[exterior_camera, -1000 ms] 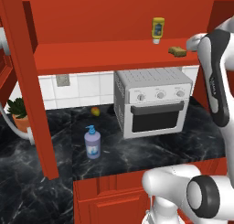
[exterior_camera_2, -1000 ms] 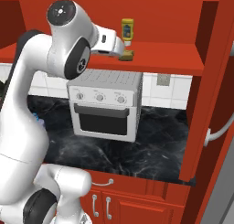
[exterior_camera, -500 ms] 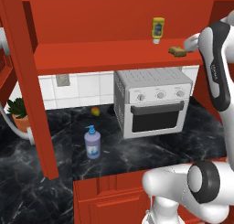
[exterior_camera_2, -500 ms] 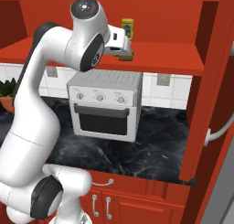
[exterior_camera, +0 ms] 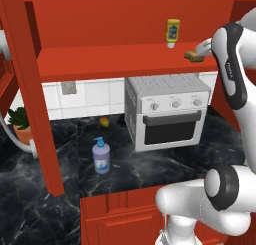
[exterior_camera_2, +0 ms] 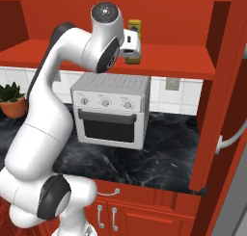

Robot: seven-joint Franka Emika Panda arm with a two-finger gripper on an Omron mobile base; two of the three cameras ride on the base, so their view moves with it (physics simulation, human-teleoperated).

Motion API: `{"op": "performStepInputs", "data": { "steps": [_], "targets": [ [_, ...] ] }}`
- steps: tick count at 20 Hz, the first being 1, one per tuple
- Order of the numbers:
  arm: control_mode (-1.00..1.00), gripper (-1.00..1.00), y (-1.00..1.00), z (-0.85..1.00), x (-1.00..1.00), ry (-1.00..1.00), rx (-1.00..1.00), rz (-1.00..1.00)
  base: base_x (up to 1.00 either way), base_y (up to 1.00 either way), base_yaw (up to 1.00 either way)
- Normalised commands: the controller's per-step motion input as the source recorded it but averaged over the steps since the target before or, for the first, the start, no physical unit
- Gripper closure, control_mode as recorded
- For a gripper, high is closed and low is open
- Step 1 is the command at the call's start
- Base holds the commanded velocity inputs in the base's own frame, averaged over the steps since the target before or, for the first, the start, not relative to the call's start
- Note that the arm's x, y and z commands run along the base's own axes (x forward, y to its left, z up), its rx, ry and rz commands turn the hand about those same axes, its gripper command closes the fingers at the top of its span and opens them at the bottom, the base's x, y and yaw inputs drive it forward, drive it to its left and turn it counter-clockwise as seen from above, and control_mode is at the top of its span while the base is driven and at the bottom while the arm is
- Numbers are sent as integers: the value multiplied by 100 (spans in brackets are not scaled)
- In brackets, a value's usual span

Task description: Pick the soap dispenser and sponge from the cabinet and place them on the counter.

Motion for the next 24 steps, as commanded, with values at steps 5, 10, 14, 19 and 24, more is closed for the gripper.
{"op": "performStepInputs", "data": {
  "steps": [5, 10, 14, 19, 24],
  "targets": [
    [-100, -100, -1, -4, 38, 0, -2, 1, 0, 0, 0],
    [-100, -100, -3, -3, 34, 0, -3, 0, 0, 0, 0],
    [-100, -100, -11, -5, 26, 0, -3, 0, 0, 0, 0],
    [-100, -100, -12, -6, 26, 0, -2, 0, 0, 0, 0],
    [-100, -100, -11, -9, 29, 0, -1, 0, 0, 0, 0]
  ]
}}
